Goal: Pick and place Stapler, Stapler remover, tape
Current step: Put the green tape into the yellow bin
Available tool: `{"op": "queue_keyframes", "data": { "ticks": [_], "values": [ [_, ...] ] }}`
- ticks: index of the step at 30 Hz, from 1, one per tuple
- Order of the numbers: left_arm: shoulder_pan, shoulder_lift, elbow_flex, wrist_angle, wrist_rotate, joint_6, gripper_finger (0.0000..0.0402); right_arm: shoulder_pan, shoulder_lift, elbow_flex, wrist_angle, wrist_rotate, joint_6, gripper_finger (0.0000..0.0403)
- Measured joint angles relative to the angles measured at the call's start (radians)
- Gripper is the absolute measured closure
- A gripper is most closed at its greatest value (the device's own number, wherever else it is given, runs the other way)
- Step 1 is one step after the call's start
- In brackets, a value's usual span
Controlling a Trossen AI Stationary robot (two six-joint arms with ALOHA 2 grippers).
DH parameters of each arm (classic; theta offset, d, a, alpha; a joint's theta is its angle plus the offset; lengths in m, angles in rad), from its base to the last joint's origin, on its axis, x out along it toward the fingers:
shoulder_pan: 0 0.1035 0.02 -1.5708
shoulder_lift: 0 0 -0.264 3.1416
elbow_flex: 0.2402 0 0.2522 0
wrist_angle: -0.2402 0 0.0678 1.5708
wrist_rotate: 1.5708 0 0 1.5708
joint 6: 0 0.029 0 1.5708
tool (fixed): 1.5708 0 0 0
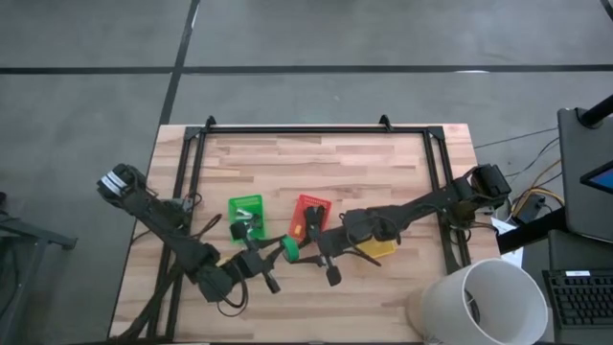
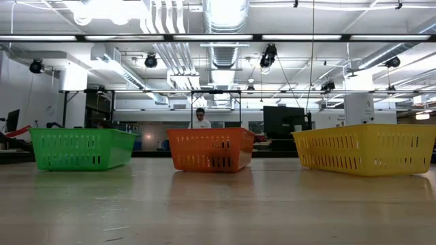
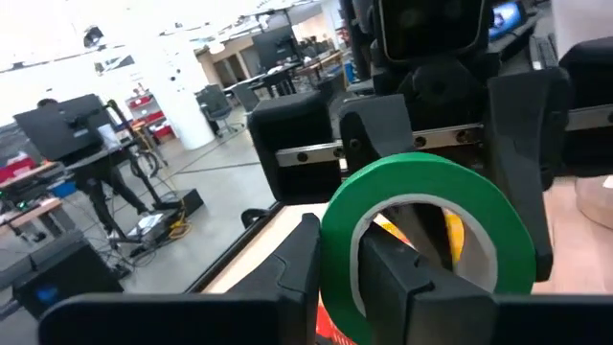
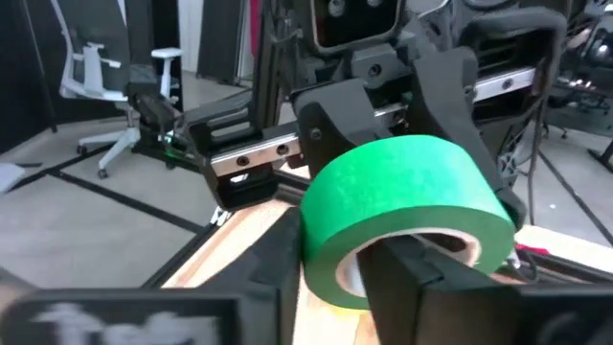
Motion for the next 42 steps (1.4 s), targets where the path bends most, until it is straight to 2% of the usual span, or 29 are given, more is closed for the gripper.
{"op": "queue_keyframes", "data": {
  "ticks": [6, 13, 19, 26, 31, 35, 42],
  "values": [
    [0.004, 0.002, -0.002, -0.007, 0.011, 0.004, 0.0335, -0.002, -0.001, 0.000, -0.058, -0.001, 0.001, 0.0362],
    [0.004, 0.004, -0.004, -0.014, 0.031, 0.002, 0.0258, -0.001, -0.024, 0.004, -0.196, 0.014, 0.041, 0.0355],
    [0.003, -0.002, -0.002, -0.002, 0.021, 0.017, 0.0206, 0.001, -0.095, -0.001, -0.504, 0.024, 0.134, 0.0358],
    [0.004, -0.001, -0.003, -0.007, 0.024, 0.000, 0.0200, 0.000, -0.203, 0.002, -0.952, 0.188, 0.352, 0.0355],
    [0.004, 0.000, -0.015, -0.006, 0.025, -0.001, 0.0200, 0.000, -0.228, -0.002, -1.249, 0.207, 0.608, 0.0358],
    [0.006, 0.000, -0.015, -0.005, 0.025, -0.007, 0.0200, 0.002, -0.206, -0.029, -1.357, 0.222, 0.733, 0.0355],
    [0.006, 0.000, -0.017, -0.002, 0.025, -0.017, 0.0199, 0.009, -0.189, -0.101, -1.359, 0.159, 0.884, 0.0354]
  ]
}}
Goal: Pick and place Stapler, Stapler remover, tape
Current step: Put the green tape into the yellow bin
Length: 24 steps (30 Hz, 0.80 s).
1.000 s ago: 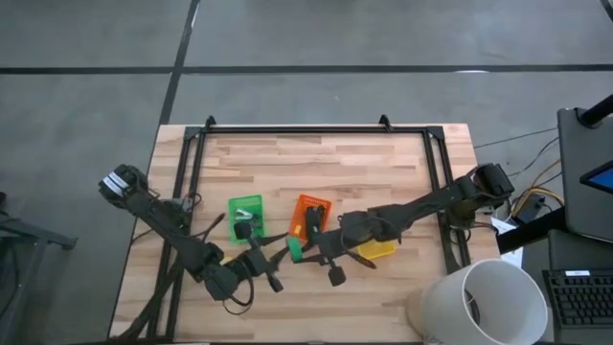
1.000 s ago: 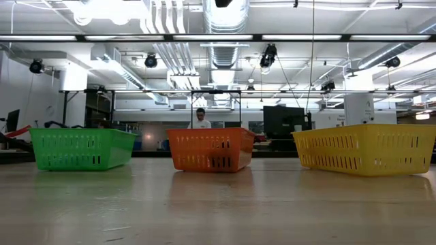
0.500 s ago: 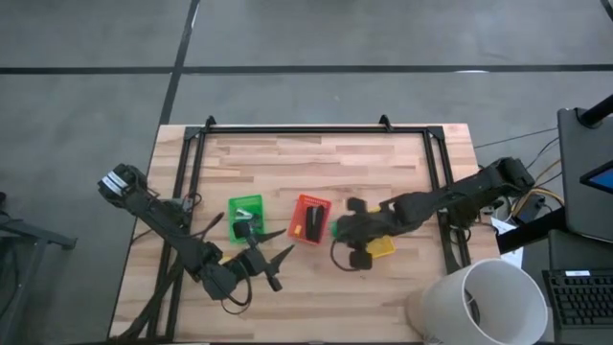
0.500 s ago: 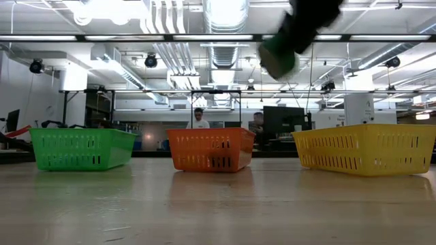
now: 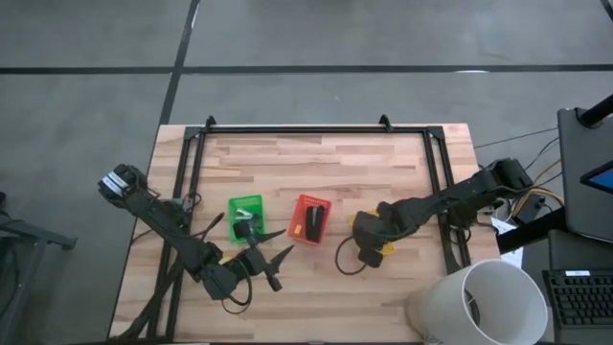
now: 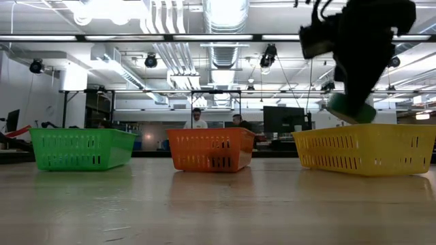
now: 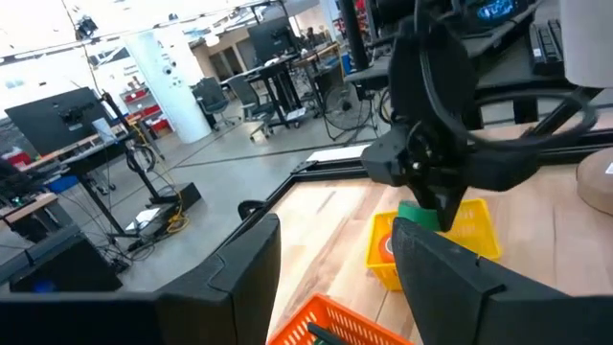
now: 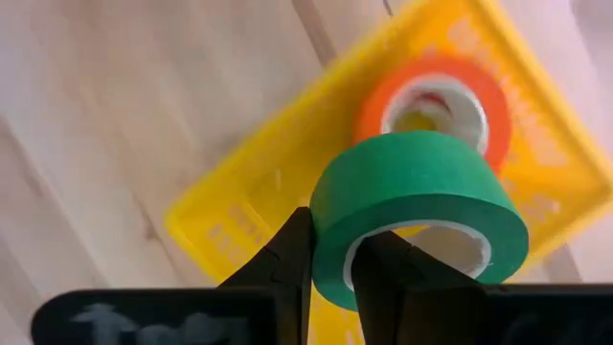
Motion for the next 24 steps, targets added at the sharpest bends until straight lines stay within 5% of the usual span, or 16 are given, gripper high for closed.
{"op": "queue_keyframes", "data": {
  "ticks": [24],
  "values": [
    [0.001, 0.000, 0.000, -0.008, 0.001, -0.001, 0.0199, 0.032, 0.008, -0.110, 0.059, -0.119, 0.114, 0.0347]
  ]
}}
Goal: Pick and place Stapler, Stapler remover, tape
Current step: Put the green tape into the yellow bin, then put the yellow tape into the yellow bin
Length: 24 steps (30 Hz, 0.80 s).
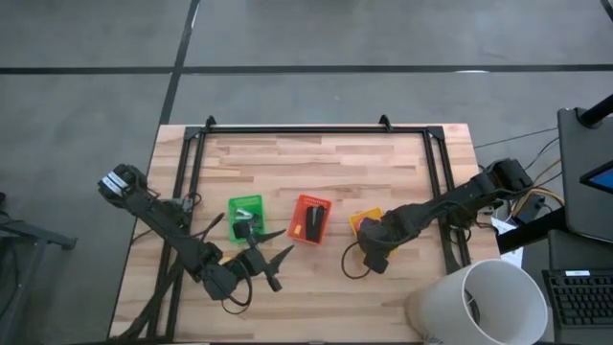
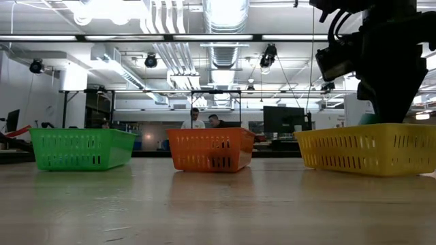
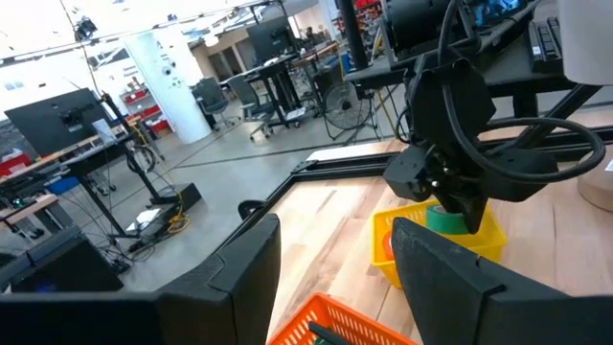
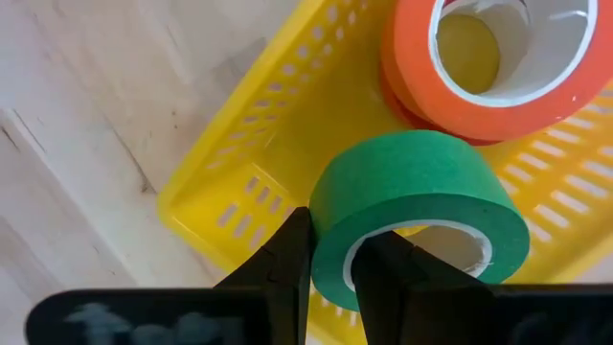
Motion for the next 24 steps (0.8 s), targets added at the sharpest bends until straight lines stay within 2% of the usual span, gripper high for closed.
{"op": "queue_keyframes", "data": {
  "ticks": [5, 13, 17, 21, 24],
  "values": [
    [0.000, 0.000, 0.000, -0.002, 0.000, -0.002, 0.0199, -0.001, 0.000, 0.002, 0.002, 0.001, -0.013, 0.0333],
    [0.000, 0.000, 0.000, -0.025, 0.000, -0.026, 0.0199, -0.001, -0.001, 0.005, -0.005, -0.013, -0.024, 0.0248],
    [0.000, 0.000, 0.000, -0.027, 0.000, -0.026, 0.0199, -0.001, -0.012, 0.029, -0.012, -0.016, -0.023, 0.0221],
    [-0.009, -0.001, 0.000, -0.055, 0.000, -0.056, 0.0200, 0.005, -0.033, 0.062, -0.012, 0.070, -0.040, 0.0217],
    [-0.032, -0.002, 0.000, -0.148, 0.001, -0.148, 0.0199, 0.018, -0.045, 0.088, -0.006, 0.144, -0.078, 0.0220]
  ]
}}
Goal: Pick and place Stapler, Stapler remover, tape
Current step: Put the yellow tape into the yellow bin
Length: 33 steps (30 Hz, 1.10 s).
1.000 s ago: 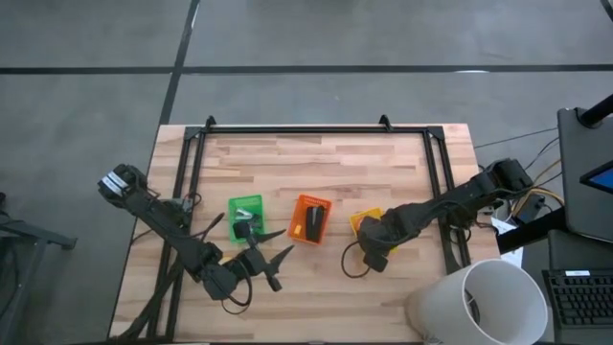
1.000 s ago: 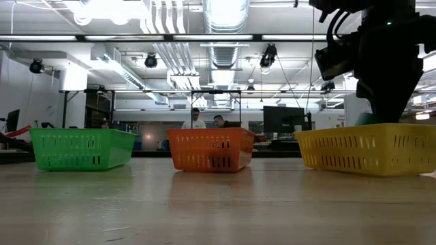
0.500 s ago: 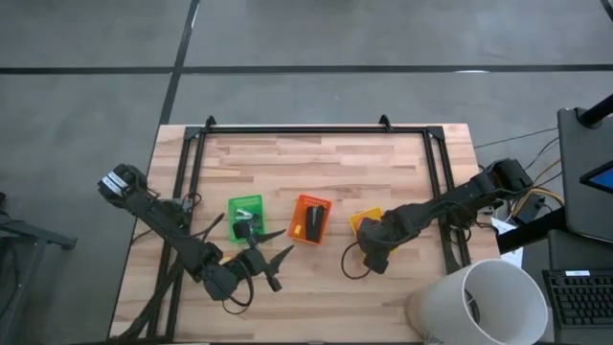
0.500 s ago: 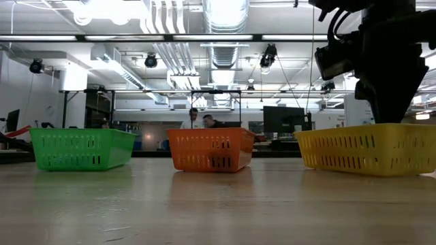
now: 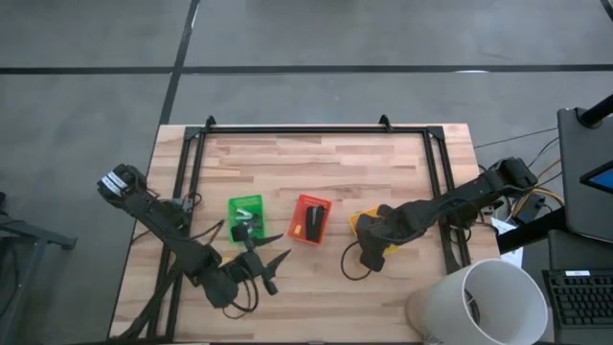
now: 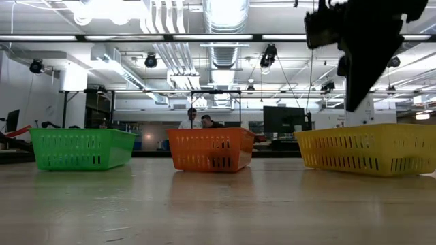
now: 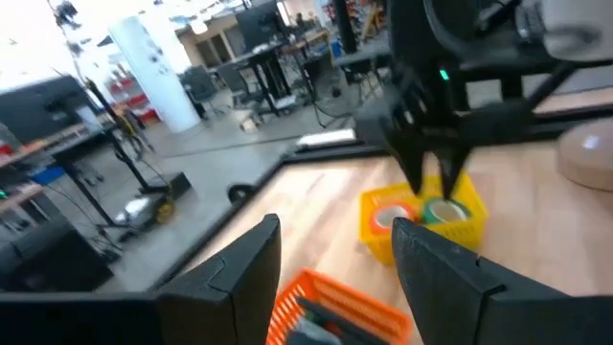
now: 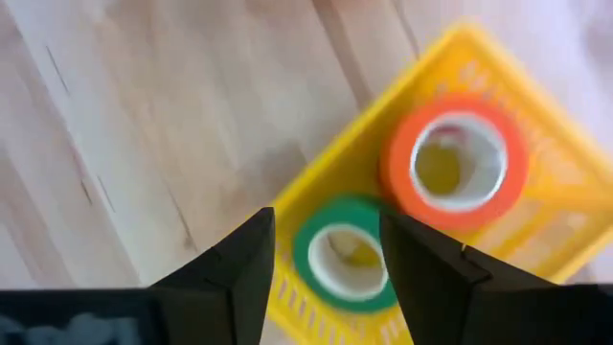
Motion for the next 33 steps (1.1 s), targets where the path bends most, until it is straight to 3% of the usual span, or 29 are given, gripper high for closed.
{"op": "queue_keyframes", "data": {
  "ticks": [4, 7, 12, 20, 24, 33],
  "values": [
    [-0.035, 0.000, 0.000, -0.166, 0.024, -0.254, 0.0200, 0.028, -0.003, 0.019, 0.060, 0.089, -0.071, 0.0225],
    [-0.048, 0.000, 0.000, -0.289, 0.122, -0.459, 0.0200, 0.046, -0.003, 0.017, 0.147, 0.110, -0.142, 0.0227],
    [-0.048, 0.000, 0.000, -0.487, 0.367, -0.764, 0.0200, 0.054, -0.003, 0.006, 0.235, 0.113, -0.203, 0.0225],
    [-0.049, 0.000, 0.000, -0.911, 0.864, -1.128, 0.0200, 0.054, -0.003, -0.024, 0.335, 0.139, -0.227, 0.0233],
    [-0.052, 0.002, 0.000, -1.049, 0.932, -1.268, 0.0200, 0.054, -0.003, -0.027, 0.349, 0.145, -0.231, 0.0238],
    [-0.054, 0.047, -0.055, -1.056, 1.093, -1.380, 0.0200, 0.054, -0.003, -0.029, 0.347, 0.149, -0.235, 0.0250]
  ]
}}
